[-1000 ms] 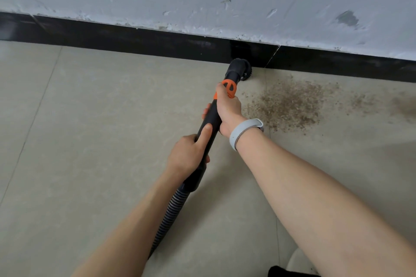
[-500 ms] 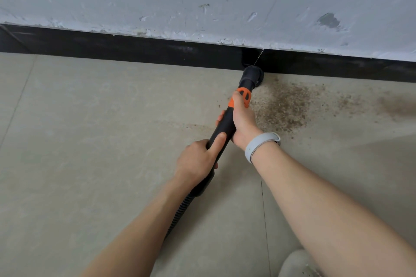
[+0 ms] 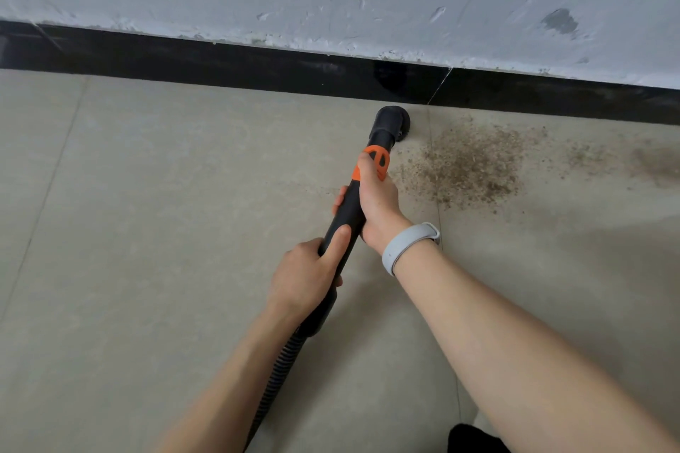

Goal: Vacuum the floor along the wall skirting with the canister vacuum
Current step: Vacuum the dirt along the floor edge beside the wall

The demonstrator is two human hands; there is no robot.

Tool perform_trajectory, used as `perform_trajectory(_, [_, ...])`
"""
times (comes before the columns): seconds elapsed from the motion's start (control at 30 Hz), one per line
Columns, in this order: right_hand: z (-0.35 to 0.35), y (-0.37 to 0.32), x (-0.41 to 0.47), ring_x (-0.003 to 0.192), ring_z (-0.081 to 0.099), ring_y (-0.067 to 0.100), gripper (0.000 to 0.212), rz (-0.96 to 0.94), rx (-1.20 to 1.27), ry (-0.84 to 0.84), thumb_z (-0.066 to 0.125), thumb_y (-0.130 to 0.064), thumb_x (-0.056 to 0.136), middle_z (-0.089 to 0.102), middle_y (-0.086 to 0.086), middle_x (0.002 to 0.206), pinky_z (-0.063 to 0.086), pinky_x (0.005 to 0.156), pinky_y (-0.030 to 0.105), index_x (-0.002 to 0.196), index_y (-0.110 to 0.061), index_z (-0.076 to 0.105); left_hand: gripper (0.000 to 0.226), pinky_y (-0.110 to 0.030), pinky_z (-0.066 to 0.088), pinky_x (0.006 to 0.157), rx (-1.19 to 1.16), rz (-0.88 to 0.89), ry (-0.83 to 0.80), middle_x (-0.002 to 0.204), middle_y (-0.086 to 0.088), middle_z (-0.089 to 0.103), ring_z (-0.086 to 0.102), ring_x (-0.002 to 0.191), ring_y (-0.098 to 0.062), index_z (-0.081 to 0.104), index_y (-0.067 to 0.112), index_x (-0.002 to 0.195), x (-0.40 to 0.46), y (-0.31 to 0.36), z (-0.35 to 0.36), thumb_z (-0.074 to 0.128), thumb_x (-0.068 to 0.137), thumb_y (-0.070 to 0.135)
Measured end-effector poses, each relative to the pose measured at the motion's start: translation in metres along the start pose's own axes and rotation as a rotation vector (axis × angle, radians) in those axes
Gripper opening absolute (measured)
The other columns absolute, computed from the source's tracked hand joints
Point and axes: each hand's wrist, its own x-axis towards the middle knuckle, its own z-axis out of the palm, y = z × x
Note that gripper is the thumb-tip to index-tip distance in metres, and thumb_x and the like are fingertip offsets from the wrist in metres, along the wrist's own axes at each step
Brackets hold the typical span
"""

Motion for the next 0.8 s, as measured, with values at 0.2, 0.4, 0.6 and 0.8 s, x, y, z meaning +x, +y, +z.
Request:
perform_trajectory(0.2, [-0.001,0.011,-0.017,0.038,0.048,0.018,0.026,0.013,0.022,0.046,0.053,-0.036,0.093,0.049,0.006,0.055,0.047,0.048,0.028,0.087,-0.012,0.045,0.057,-0.036,0.055,0.074,0.027,0.013,-0.055,0.054,0.004,0.065,0.065,0.061,-0.018,0.056,0.012,0.066,-0.016,-0.01,-0.008,0.035,0.093,0.057])
perform_trajectory(0.4, [-0.007,0.033,-0.037,0.039,0.048,0.017,0.024,0.014,0.053,0.075,0.052,-0.037,0.093,0.05,0.005,0.057,0.048,0.049,0.027,0.09,-0.014,0.046,0.054,-0.034,0.053,0.072,0.074,0.014,-0.082,0.055,0.005,0.065,0.064,0.059,-0.015,0.056,0.014,0.066,-0.036,-0.026,-0.009,0.035,0.093,0.056])
perform_trajectory(0.6, [-0.008,0.056,-0.057,0.037,0.048,0.016,0.026,-0.022,0.063,0.068,0.052,-0.035,0.094,0.048,0.003,0.052,0.047,0.047,0.027,0.089,-0.011,0.044,0.054,-0.03,0.049,0.069,0.134,0.026,-0.05,0.052,0.007,0.062,0.062,0.059,-0.013,0.057,0.014,0.067,-0.06,-0.042,-0.014,0.035,0.092,0.057])
perform_trajectory(0.8, [0.029,0.079,-0.078,0.037,0.049,0.018,0.026,-0.044,-0.045,-0.054,0.051,-0.035,0.094,0.048,0.005,0.051,0.045,0.047,0.026,0.086,-0.013,0.041,0.05,-0.032,0.049,0.065,0.009,-0.03,0.1,0.046,0.008,0.06,0.061,0.053,-0.013,0.057,0.015,0.062,-0.085,-0.071,-0.036,0.04,0.093,0.051])
